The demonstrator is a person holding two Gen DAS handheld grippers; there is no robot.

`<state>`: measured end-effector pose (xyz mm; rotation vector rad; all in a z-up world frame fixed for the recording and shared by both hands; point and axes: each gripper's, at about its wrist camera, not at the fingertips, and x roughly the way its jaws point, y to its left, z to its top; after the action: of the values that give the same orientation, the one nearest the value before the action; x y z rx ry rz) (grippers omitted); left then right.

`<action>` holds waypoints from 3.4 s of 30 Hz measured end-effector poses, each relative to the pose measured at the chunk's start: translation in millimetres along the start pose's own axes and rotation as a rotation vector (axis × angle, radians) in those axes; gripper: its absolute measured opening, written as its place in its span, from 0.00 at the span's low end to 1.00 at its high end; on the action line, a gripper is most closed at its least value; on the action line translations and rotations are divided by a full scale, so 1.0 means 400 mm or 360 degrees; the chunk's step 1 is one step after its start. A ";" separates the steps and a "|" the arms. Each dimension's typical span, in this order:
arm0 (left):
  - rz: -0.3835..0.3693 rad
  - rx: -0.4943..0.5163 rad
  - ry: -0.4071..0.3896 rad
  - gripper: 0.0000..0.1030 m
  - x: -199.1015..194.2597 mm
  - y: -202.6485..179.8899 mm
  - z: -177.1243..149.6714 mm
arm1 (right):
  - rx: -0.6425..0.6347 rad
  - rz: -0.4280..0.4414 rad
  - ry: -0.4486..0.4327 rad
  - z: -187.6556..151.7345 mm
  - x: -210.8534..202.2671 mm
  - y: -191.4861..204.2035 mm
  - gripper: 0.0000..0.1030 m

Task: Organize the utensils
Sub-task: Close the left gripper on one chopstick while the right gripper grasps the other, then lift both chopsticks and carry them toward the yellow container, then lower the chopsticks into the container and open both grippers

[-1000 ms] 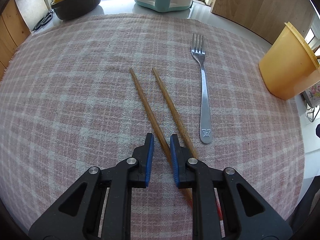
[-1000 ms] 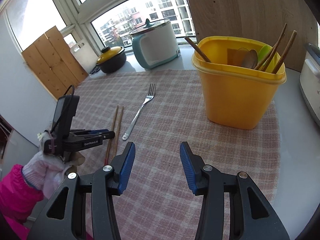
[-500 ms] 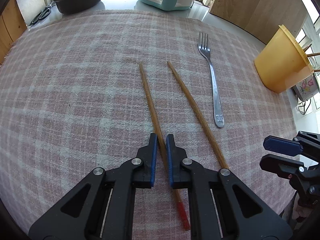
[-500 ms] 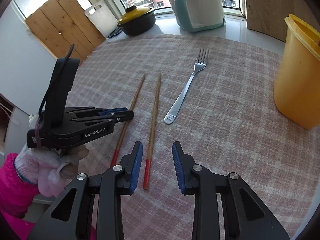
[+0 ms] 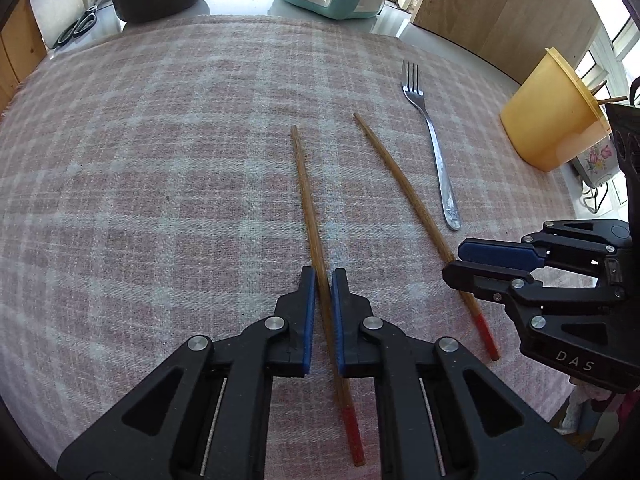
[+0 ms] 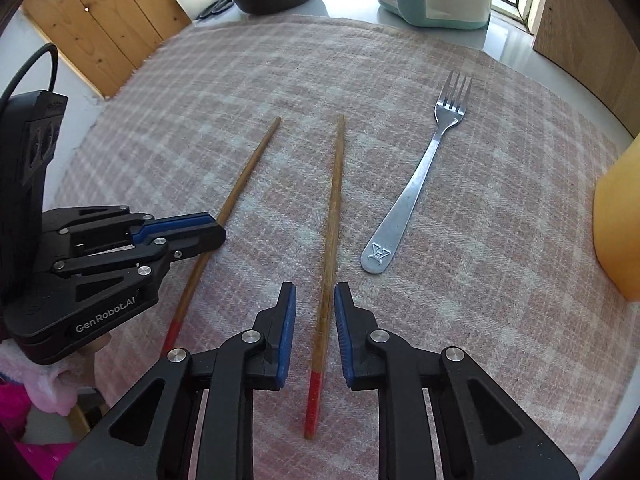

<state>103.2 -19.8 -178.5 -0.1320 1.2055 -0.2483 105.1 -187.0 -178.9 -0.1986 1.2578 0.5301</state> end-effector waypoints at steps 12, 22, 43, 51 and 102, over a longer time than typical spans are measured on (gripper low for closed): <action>0.0024 0.0065 -0.0022 0.06 -0.014 0.014 -0.011 | -0.0084 -0.0148 0.0089 0.031 0.039 0.041 0.05; -0.0042 -0.0005 -0.0049 0.05 -0.035 0.018 -0.010 | -0.0021 -0.0099 0.0010 0.029 0.008 0.041 0.05; -0.0128 0.0066 -0.0352 0.04 -0.199 -0.143 0.062 | 0.0068 -0.0098 -0.0423 -0.025 -0.258 -0.038 0.05; -0.0151 0.0112 -0.0438 0.04 -0.240 -0.220 0.085 | 0.0105 -0.0115 -0.0564 -0.050 -0.354 -0.100 0.05; -0.0307 0.0299 -0.0717 0.04 -0.269 -0.663 0.428 | 0.0340 -0.0333 -0.1050 0.032 -0.554 -0.550 0.05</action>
<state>195.6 -253.2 41.3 -0.1322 0.7175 -0.4724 176.6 -431.4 2.0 0.0292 0.6318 0.2419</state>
